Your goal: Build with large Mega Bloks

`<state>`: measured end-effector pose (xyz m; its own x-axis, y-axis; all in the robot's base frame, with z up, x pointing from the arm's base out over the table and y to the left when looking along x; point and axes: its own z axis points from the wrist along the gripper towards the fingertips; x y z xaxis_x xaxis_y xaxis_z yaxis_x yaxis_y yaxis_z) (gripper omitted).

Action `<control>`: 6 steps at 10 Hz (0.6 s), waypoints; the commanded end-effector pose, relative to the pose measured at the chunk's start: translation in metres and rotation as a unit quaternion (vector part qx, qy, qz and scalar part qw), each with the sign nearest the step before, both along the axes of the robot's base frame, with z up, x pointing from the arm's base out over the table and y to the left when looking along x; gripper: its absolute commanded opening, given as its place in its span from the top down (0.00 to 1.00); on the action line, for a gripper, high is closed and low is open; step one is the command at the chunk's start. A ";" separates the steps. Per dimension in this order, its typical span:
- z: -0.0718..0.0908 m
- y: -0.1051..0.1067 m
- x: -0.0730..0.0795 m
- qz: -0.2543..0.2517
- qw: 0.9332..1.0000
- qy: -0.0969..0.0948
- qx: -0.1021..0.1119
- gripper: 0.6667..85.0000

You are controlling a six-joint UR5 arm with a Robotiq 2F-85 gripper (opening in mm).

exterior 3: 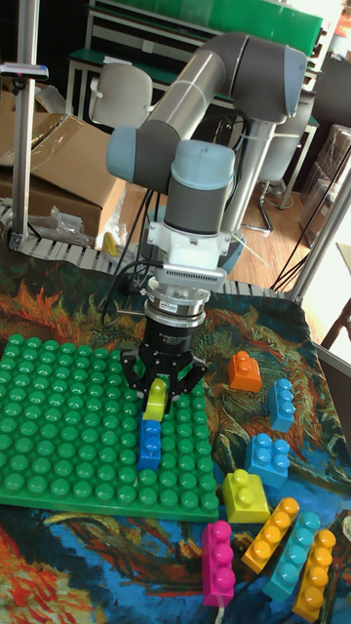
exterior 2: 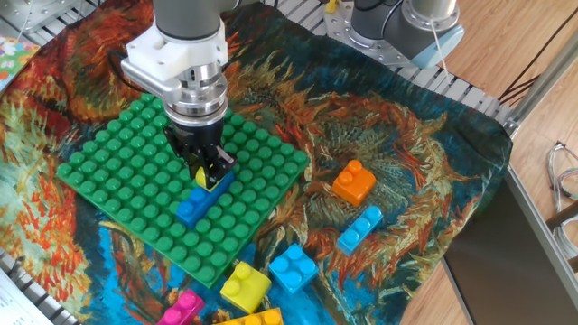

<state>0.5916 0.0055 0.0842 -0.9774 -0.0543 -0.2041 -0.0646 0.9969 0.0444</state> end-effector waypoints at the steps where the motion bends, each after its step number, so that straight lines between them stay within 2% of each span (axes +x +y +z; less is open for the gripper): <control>1: -0.003 0.002 0.004 0.002 1.000 -0.003 0.007 0.99; 6: -0.010 0.002 0.008 0.006 1.000 -0.004 0.006 0.99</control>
<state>0.5960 0.0062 0.0767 -0.9758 -0.0685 -0.2074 -0.0794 0.9958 0.0446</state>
